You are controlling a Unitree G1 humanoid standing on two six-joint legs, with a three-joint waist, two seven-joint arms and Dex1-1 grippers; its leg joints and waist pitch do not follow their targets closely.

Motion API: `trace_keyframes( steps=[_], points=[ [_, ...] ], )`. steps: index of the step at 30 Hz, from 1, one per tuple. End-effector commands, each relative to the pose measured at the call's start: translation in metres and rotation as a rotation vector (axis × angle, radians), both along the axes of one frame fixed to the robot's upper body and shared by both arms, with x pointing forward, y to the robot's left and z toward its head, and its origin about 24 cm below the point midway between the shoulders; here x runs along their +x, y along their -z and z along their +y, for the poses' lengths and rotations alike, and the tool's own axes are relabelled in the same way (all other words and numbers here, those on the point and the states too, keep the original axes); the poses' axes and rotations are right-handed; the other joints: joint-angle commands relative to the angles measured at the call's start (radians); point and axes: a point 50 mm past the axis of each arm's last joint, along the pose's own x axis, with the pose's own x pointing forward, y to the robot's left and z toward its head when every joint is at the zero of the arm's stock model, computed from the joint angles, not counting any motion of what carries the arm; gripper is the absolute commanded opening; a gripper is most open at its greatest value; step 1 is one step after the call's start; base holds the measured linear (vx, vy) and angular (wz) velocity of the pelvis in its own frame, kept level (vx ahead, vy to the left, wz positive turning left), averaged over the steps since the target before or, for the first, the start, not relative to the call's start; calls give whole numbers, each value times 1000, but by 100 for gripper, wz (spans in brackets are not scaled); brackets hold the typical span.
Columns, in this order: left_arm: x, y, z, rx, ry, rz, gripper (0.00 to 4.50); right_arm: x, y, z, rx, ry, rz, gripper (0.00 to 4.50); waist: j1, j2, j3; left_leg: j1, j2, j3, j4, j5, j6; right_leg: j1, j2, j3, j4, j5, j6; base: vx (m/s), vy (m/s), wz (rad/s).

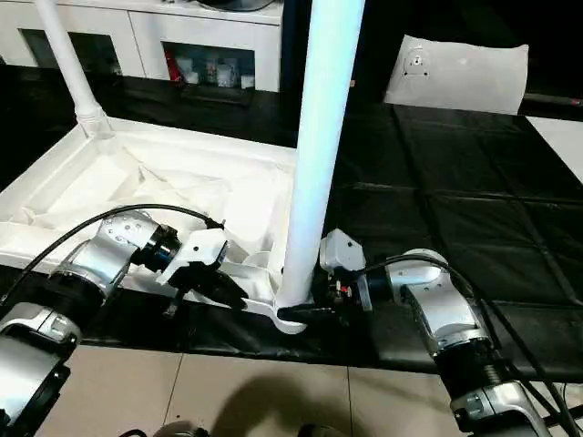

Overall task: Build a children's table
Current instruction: Rotate leg to tighten

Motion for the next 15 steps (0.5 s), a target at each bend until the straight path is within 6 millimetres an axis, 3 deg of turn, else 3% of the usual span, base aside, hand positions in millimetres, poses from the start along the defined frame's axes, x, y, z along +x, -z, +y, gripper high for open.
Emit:
trace_keyframes(
  steps=[1, 6, 13, 15],
  points=[
    [-2, -2, -8, 32, 87, -7, 0, 3, -3, -2, -22, -4, -17, 295, -4, -6, -63, 1, 45, -6, -75, -206, 67, 61, -68, 60, -69, -392, -165, 0, 0, 0],
    [-2, -2, -6, 41, 91, -10, 0, 1, 0, -1, -42, -30, -25, 266, -5, -5, -62, 2, 45, -7, -76, -215, 62, 60, -70, 59, -74, -434, -148, 0, 0, 0],
    [-1, -1, -5, 39, 83, -8, 0, 0, 2, 2, -33, -32, -19, 261, -4, -4, -63, 2, 45, -8, -77, -221, 60, 60, -69, 59, -74, -431, -151, 0, 0, 0],
    [2, -1, -7, 0, 0, -7, 0, -1, 3, 6, 15, -2, -9, 261, -5, 0, -65, 3, 45, -6, -76, -217, 58, 61, -68, 60, -72, -415, -158, 0, 0, 0]
  ],
)
